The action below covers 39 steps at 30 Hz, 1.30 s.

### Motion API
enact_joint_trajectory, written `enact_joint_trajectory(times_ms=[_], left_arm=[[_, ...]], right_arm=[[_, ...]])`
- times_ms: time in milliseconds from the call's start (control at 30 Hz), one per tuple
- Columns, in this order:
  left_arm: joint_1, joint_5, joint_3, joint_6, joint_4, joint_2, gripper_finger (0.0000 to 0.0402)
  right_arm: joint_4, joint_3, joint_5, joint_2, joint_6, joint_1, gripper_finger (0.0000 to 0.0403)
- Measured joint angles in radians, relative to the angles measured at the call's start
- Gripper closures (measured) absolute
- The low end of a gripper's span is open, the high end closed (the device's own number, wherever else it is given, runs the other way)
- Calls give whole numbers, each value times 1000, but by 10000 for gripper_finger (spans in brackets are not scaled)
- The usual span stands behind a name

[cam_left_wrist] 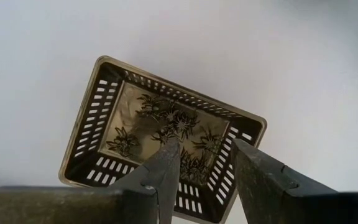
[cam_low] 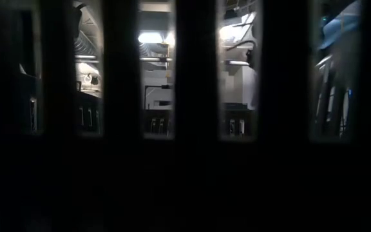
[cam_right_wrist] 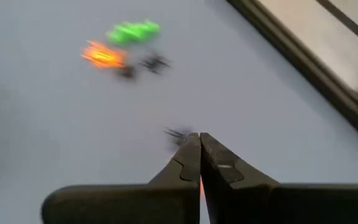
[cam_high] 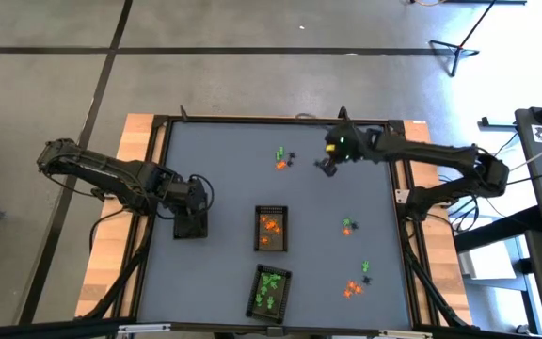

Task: Sort Halloween decoration
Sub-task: Put the black spider toy into the top left black basket

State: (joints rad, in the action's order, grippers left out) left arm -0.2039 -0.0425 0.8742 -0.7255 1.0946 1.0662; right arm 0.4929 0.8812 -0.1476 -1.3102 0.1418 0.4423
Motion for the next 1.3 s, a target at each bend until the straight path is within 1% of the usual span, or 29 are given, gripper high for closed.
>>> enact_joint_trajectory(times_ms=[67,167,233,300,433,600,667,733,833,967,1100,1300], left_arm=[[0,0,0,0,0,0,266],[0,0,0,0,0,0,266],[0,0,0,0,0,0,266],[0,0,0,0,0,0,266],[0,0,0,0,0,0,266],[0,0,0,0,0,0,266],[0,0,0,0,0,0,266],[0,0,0,0,0,0,266],[0,0,0,0,0,0,266],[0,0,0,0,0,0,266],[0,0,0,0,0,0,266],[0,0,0,0,0,0,266]], right_arm=[[76,28,-1,0,-23,68,402],[136,46,8,0,-45,190,400],[177,47,32,0,-66,278,388],[210,46,61,-7,-72,359,366],[249,46,117,-48,-70,482,302],[245,46,100,-119,-39,543,227],[237,46,78,-151,-21,543,207],[236,46,34,-187,-15,542,196],[232,46,3,-241,-5,542,190],[230,55,1,-283,16,540,200],[220,57,-10,-284,44,540,223],[218,57,-45,-292,101,563,268]])
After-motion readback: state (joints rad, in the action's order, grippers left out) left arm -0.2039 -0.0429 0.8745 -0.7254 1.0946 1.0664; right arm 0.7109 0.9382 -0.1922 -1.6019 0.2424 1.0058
